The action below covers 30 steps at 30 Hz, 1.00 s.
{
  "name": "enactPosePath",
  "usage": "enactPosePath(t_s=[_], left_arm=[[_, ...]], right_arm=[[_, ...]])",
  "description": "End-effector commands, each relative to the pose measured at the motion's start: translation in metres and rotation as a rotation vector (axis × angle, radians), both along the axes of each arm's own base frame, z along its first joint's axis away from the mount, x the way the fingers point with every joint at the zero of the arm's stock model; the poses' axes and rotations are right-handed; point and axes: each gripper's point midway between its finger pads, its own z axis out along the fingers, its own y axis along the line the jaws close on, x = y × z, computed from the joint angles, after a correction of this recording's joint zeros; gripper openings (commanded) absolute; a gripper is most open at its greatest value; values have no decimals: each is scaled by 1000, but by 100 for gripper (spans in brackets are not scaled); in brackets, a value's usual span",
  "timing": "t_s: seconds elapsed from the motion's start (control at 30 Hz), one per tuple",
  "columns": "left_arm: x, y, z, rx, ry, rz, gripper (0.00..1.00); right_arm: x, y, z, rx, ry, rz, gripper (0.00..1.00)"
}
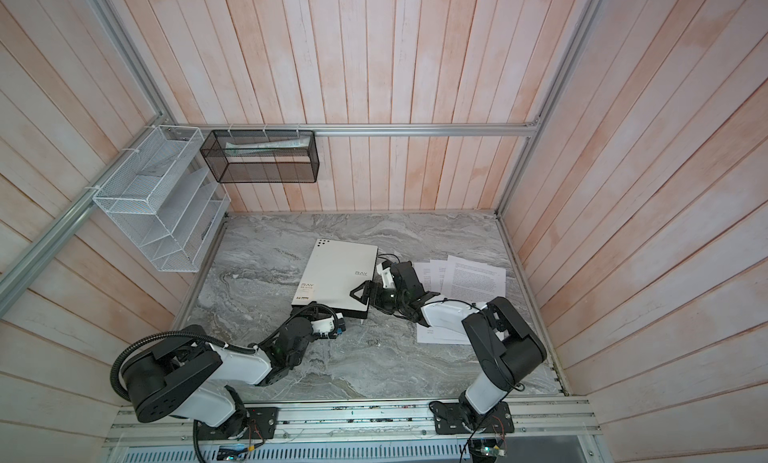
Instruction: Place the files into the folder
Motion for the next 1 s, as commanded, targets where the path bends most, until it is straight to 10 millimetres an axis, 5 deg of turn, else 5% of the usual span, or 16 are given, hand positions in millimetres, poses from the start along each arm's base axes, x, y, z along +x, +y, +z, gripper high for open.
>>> enactPosePath(t_s=[0.0,0.4,0.77,0.97], left_arm=[[7,0,8,-34,-19,31,3],[8,-2,7,-54,-5,43,3],[4,2,1,-61,28,64,6],[-2,3,20,-78,51,88,50]], right_arm=[[7,12,8,46,-24,41,92],[12,22,1,114,9,56,71],[9,26,-6,150,35,86,21],[12,27,-5,144,41,77,4]])
